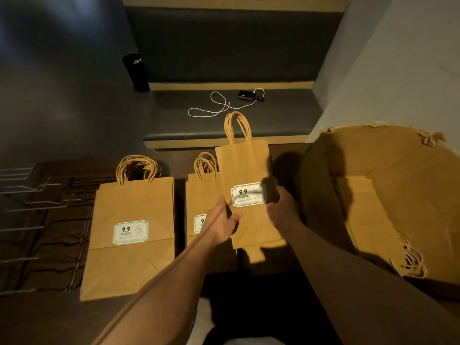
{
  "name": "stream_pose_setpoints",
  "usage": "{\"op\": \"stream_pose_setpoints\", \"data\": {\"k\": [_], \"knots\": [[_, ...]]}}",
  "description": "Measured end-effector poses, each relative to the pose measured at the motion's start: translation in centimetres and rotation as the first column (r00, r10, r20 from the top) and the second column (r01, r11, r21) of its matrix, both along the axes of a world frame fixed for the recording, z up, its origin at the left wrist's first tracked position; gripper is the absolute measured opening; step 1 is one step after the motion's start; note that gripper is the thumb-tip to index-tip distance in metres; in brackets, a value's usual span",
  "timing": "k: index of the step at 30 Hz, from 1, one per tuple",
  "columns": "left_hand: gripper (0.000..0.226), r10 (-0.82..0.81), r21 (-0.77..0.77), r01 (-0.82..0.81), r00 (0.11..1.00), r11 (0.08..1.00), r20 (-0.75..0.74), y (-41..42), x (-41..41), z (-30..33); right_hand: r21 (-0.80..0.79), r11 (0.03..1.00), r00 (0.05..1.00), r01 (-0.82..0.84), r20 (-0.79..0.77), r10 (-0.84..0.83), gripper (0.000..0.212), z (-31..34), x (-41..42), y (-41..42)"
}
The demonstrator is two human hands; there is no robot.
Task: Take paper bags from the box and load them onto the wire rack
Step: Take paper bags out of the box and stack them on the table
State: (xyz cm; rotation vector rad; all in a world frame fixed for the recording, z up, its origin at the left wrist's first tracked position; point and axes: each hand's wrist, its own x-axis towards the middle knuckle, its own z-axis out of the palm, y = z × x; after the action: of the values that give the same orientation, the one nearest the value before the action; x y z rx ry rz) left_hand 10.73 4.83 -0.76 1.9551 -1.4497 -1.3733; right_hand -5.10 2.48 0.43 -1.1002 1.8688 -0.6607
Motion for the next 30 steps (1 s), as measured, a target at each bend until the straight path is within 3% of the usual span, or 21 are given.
{"op": "stream_pose_setpoints", "data": {"k": [4, 11, 15, 21, 30], "knots": [[0.028, -0.017, 0.093, 0.011, 0.998, 0.996, 0.068, 1.2, -2.9, -1.6, 0.082, 0.994, 0.995, 0.074, -0.066, -0.068, 0.043, -3.1, -2.5, 1.0], [0.019, -0.014, 0.164, 0.001, 0.997, 0.986, 0.078, 2.3, -5.5, -3.5, 0.267, 0.963, 0.955, 0.046, -0.295, 0.036, 0.032, -4.1, -3.8, 2.6], [0.025, -0.005, 0.230, -0.001, 1.000, 0.973, 0.025, 2.2, -6.0, -4.8, 0.340, 0.938, 0.945, 0.066, -0.324, 0.050, 0.035, -4.4, -3.5, 2.4], [0.077, 0.074, 0.307, -0.051, 0.995, 0.950, -0.062, 2.2, -6.4, -8.5, 0.456, 0.890, 0.960, 0.010, -0.254, 0.120, 0.040, -4.3, -4.2, 2.4], [0.061, 0.075, 0.320, -0.063, 0.997, 0.945, -0.027, 1.7, -7.2, -4.1, 0.487, 0.873, 0.959, -0.018, -0.239, 0.153, 0.041, -1.7, -3.6, 2.1]]}}
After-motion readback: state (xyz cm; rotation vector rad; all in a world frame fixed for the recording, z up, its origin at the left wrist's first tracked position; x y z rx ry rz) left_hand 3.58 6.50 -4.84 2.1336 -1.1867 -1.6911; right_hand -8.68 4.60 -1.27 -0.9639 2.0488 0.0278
